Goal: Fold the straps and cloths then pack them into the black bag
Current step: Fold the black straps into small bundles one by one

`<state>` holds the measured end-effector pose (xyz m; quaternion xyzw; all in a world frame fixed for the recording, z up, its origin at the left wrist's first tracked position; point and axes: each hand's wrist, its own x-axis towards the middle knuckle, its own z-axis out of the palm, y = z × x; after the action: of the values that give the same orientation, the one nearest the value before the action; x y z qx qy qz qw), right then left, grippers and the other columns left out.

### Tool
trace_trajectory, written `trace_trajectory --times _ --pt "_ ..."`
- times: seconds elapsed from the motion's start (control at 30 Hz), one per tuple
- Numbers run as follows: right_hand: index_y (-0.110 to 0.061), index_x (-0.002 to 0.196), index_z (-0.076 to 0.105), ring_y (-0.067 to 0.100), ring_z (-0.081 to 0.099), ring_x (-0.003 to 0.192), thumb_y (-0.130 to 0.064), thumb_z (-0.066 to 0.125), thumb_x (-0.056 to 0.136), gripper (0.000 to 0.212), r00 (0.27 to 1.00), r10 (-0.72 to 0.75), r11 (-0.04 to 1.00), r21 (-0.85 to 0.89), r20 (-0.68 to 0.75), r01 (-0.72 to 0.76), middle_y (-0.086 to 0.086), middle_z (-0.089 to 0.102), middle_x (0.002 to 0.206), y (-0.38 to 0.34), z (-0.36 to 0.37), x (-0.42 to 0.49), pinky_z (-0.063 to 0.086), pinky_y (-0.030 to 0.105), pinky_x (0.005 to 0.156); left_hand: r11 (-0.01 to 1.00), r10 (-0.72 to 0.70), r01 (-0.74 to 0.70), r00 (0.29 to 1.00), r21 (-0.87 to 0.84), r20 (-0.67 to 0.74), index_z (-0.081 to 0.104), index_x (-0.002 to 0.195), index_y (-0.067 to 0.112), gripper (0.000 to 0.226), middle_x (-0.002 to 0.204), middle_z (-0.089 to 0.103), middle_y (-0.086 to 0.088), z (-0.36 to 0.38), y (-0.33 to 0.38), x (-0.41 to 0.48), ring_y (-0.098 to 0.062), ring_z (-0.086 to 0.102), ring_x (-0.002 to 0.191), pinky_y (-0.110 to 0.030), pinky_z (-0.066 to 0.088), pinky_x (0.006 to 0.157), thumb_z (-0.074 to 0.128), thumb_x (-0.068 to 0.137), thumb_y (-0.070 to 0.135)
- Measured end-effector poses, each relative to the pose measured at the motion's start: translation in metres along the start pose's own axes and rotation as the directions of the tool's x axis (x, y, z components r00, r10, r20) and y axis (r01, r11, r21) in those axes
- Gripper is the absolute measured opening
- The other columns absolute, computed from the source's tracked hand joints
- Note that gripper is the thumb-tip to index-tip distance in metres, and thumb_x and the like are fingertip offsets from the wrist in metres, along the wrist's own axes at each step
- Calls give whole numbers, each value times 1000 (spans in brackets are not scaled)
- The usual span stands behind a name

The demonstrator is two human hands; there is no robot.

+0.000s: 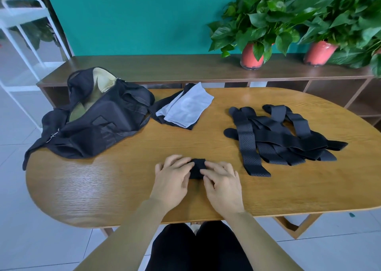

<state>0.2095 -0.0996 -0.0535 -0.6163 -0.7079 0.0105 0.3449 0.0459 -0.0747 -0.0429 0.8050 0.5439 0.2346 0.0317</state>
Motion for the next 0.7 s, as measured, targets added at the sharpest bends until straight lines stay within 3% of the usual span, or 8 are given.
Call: trace_trajectory --times 0.1,0.17,0.23,0.37,0.53,0.7 --pt "-26 102 74 17 54 107 -15 68 81 24 998 -28 998 -50 52 30 -11 68 113 0 -1 0 45 35 78 994 76 -76 997 73 13 68 115 29 33 127 61 15 0 -6 -7 -11 42 129 -48 37 92 68 84 16" --pt "-28 107 72 17 51 112 -15 64 84 27 993 13 1000 -22 115 -10 -12 66 118 -5 -1 4 39 33 84 989 79 -81 997 120 25 67 116 29 35 127 62 13 -2 -10 -10 -13 43 130 -48 32 94 69 83 16" --pt "-32 116 67 13 43 121 -17 57 91 32 975 30 999 9 221 -33 -16 59 128 -14 0 11 30 29 91 986 71 -71 997 152 4 68 115 29 34 125 63 12 -7 -18 -11 -15 45 130 -48 27 94 69 83 17" --pt "-39 128 56 8 31 128 -18 44 98 39 915 -44 999 25 400 37 -22 47 139 -41 12 28 20 23 96 984 -4 10 999 179 -35 71 107 29 30 118 67 11 -26 -50 -22 -15 49 124 -54 38 89 74 80 18" --pt "-39 129 55 6 28 129 -13 41 97 44 860 -130 991 85 493 101 -22 44 142 -85 39 42 16 22 92 974 -50 66 996 217 -76 72 106 30 27 115 69 10 -50 -97 -44 -18 56 119 -38 23 88 75 80 19" --pt "-38 131 54 7 27 131 -11 41 97 45 821 -189 982 110 539 154 -22 42 143 -123 63 49 19 25 98 964 -139 156 986 213 -94 70 110 33 27 119 67 11 -67 -132 -66 -19 54 122 -37 20 89 56 88 29"
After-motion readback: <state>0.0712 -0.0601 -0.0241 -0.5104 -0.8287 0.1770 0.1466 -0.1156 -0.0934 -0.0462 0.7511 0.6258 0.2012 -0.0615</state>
